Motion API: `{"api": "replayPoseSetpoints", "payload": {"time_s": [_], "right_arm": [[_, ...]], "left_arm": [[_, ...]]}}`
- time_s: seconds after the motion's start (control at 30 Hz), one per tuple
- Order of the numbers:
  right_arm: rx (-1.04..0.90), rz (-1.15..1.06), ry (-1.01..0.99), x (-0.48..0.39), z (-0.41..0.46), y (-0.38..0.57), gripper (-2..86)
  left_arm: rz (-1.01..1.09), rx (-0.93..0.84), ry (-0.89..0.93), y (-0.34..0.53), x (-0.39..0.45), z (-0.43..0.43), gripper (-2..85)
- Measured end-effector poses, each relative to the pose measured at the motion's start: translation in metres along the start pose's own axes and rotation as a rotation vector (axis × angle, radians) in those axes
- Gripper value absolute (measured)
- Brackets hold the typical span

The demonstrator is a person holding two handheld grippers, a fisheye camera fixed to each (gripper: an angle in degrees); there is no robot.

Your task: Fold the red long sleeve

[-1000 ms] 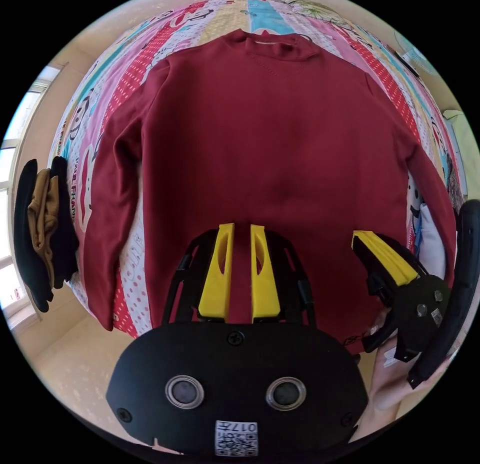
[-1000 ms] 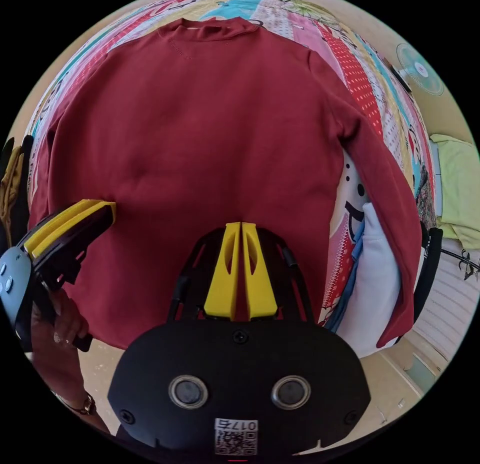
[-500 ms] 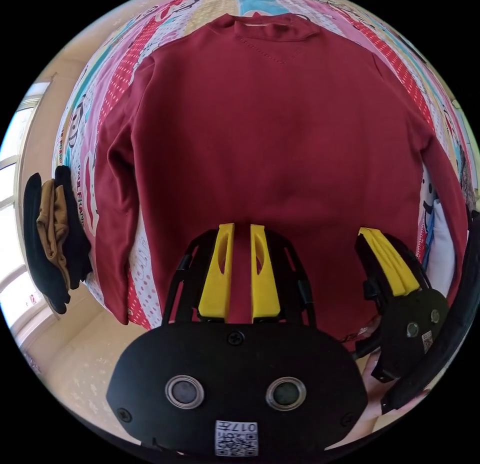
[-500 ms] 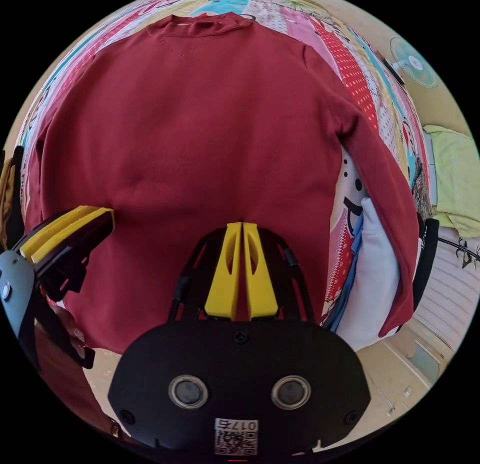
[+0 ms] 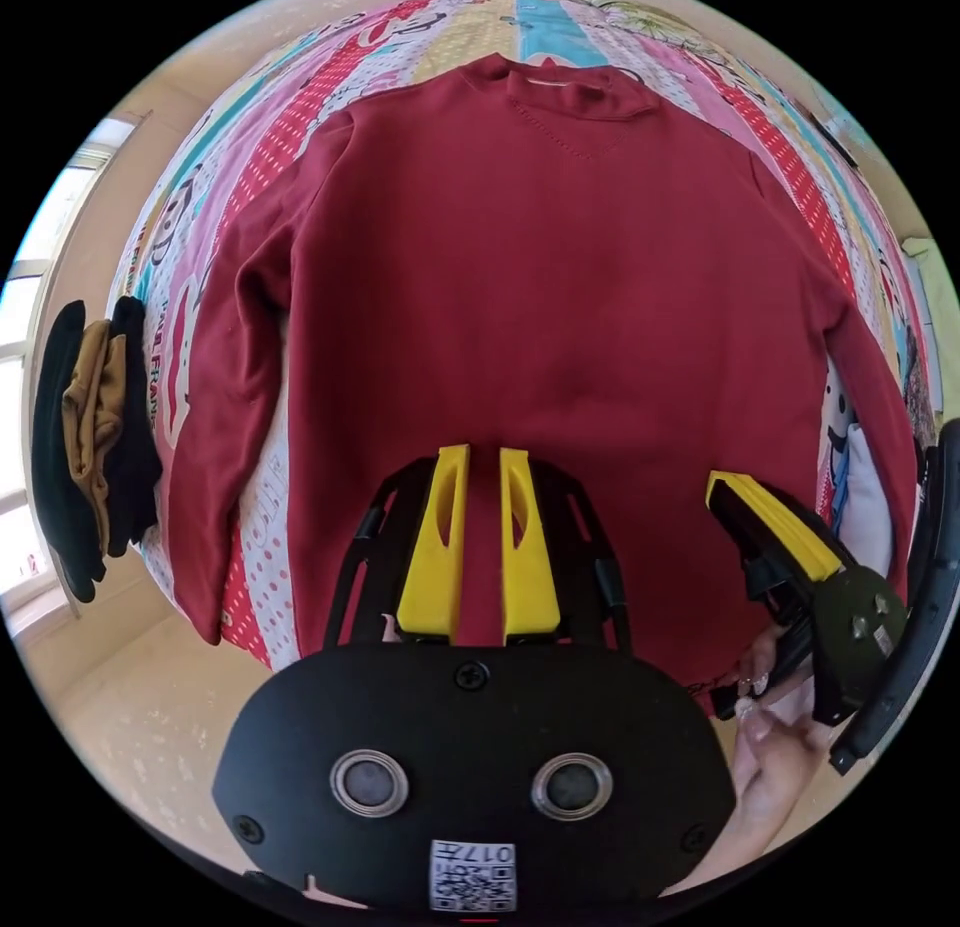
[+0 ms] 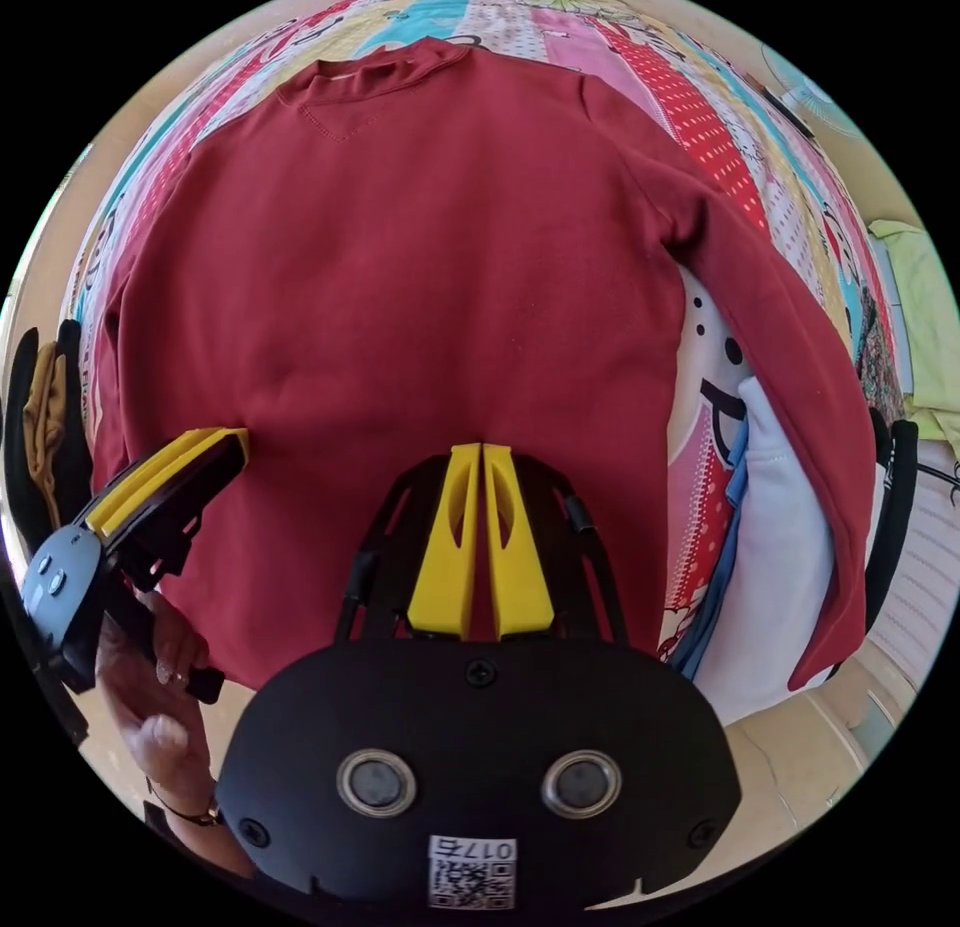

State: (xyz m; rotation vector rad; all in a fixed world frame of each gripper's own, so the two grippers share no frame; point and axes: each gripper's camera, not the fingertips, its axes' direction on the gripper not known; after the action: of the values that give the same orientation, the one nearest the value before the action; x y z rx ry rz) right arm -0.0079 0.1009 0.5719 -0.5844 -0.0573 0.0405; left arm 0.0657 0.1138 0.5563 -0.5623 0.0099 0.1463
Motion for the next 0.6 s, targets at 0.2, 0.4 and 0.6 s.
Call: {"api": "replayPoseSetpoints", "payload": {"time_s": [0.2, 0.4, 0.6], "right_arm": [[0.058, -0.042, -0.046, 0.008, 0.009, 0.019, 0.4], [0.092, -0.082, -0.053, 0.01, 0.017, 0.036, 0.4], [0.105, -0.121, -0.095, 0.016, 0.028, 0.049, 0.3]], "left_arm": [[-0.002, 0.104, -0.047, 0.028, -0.002, 0.01, 6.0], [-0.02, 0.173, 0.028, 0.051, -0.028, 0.02, 5.9], [0.1, 0.228, 0.021, 0.069, -0.047, 0.032, 5.9]]}}
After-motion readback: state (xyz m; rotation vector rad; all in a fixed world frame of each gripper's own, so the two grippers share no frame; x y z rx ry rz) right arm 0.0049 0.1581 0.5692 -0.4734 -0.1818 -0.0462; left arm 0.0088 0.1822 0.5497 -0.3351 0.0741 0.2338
